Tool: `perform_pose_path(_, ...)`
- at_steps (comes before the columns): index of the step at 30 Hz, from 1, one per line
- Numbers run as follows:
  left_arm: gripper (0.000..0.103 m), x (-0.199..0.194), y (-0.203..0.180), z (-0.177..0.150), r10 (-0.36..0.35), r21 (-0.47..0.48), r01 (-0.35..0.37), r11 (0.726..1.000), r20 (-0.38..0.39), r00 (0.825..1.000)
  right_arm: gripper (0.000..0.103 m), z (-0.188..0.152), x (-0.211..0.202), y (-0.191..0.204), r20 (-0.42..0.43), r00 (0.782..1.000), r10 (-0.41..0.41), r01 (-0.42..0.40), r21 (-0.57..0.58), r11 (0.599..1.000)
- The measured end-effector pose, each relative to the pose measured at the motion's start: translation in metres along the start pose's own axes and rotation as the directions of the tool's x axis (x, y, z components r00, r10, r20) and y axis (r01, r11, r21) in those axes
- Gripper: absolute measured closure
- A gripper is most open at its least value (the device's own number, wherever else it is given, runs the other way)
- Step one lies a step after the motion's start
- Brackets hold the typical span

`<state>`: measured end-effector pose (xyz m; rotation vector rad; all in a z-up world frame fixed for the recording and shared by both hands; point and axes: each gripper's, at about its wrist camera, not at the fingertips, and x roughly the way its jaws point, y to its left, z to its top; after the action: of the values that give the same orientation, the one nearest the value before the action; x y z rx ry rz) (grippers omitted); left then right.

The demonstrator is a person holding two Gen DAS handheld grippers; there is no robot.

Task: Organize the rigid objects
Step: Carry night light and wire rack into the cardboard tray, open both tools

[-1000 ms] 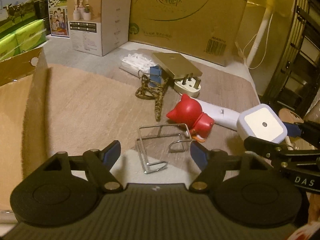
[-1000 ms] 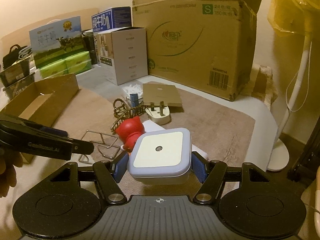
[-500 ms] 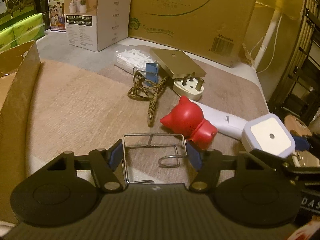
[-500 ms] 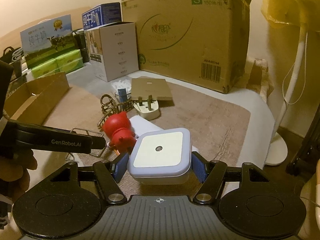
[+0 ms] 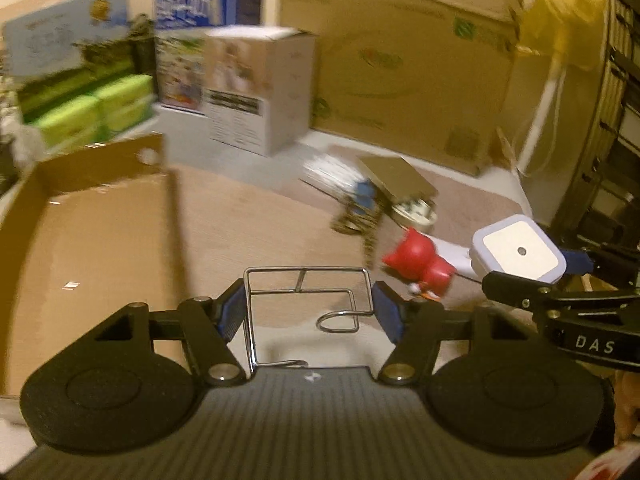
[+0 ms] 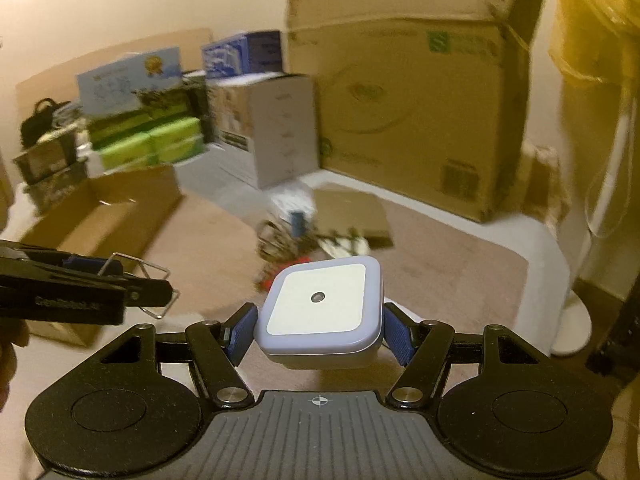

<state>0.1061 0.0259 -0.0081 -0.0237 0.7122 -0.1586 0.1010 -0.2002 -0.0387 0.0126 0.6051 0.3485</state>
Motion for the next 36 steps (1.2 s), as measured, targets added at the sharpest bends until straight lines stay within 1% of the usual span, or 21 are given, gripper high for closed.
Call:
perform_pose_path(2, 0.040, -0.014, 0.017, 0.003, 0.033, -0.010, -0.033, 0.999, 0.011, 0.999, 0.036, 0.006, 0.001, 0.014, 0.011, 0.999, 0.041, -0.041, -0.007, 0.999)
perform_pose_path(5, 0.040, -0.034, 0.052, 0.004, 0.093, -0.036, -0.092, 0.995, 0.015, 0.996, 0.036, 0.017, 0.006, 0.041, 0.015, 0.992, 0.122, -0.122, -0.011, 0.992)
perform_pose_path(8, 0.040, -0.046, 0.087, 0.000, 0.148, -0.058, -0.147, 0.987, 0.002, 0.989, 0.036, 0.029, 0.019, 0.073, 0.006, 0.975, 0.220, -0.220, -0.022, 0.975)
perform_pose_path(11, 0.040, -0.052, 0.118, -0.004, 0.195, -0.077, -0.196, 0.978, -0.015, 0.981, 0.036, 0.038, 0.034, 0.102, -0.011, 0.955, 0.296, -0.296, -0.034, 0.954)
perform_pose_path(14, 0.039, -0.053, 0.147, -0.006, 0.206, -0.095, -0.207, 0.974, -0.022, 0.978, 0.036, 0.045, 0.053, 0.132, -0.041, 0.933, 0.357, -0.358, -0.052, 0.932)
perform_pose_path(16, 0.039, -0.051, 0.159, -0.008, 0.210, -0.090, -0.212, 0.973, -0.029, 0.977, 0.036, 0.047, 0.067, 0.150, -0.070, 0.921, 0.383, -0.388, -0.070, 0.919)
perform_pose_path(19, 0.039, -0.048, 0.172, -0.012, 0.211, -0.096, -0.214, 0.972, -0.037, 0.977, 0.036, 0.045, 0.079, 0.165, -0.099, 0.909, 0.405, -0.413, -0.088, 0.906)
perform_pose_path(26, 0.039, -0.039, 0.188, -0.025, 0.193, -0.132, -0.199, 0.971, -0.055, 0.980, 0.036, 0.038, 0.098, 0.187, -0.148, 0.897, 0.417, -0.435, -0.119, 0.893)
perform_pose_path(28, 0.039, -0.038, 0.191, -0.027, 0.185, -0.145, -0.191, 0.971, -0.057, 0.981, 0.036, 0.036, 0.101, 0.189, -0.154, 0.896, 0.416, -0.434, -0.118, 0.893)
perform_pose_path(29, 0.035, -0.039, 0.193, -0.028, 0.183, -0.154, -0.189, 0.970, -0.054, 0.982, 0.036, 0.036, 0.102, 0.189, -0.155, 0.896, 0.417, -0.435, -0.113, 0.893)
perform_pose_path(31, 0.031, -0.042, 0.194, -0.030, 0.196, -0.160, -0.201, 0.966, -0.046, 0.979, 0.036, 0.035, 0.105, 0.188, -0.158, 0.893, 0.422, -0.439, -0.097, 0.893)
perform_pose_path(33, 0.031, -0.046, 0.194, -0.030, 0.198, -0.167, -0.202, 0.965, -0.037, 0.979, 0.035, 0.035, 0.103, 0.187, -0.152, 0.895, 0.419, -0.436, -0.099, 0.895)
perform_pose_path(35, 0.031, -0.052, 0.194, -0.031, 0.210, -0.170, -0.211, 0.963, -0.028, 0.977, 0.028, 0.036, 0.097, 0.185, -0.135, 0.902, 0.411, -0.425, -0.106, 0.899)
perform_pose_path(36, 0.031, -0.055, 0.193, -0.031, 0.214, -0.171, -0.215, 0.961, -0.024, 0.976, 0.027, 0.036, 0.094, 0.184, -0.128, 0.904, 0.409, -0.422, -0.106, 0.900)
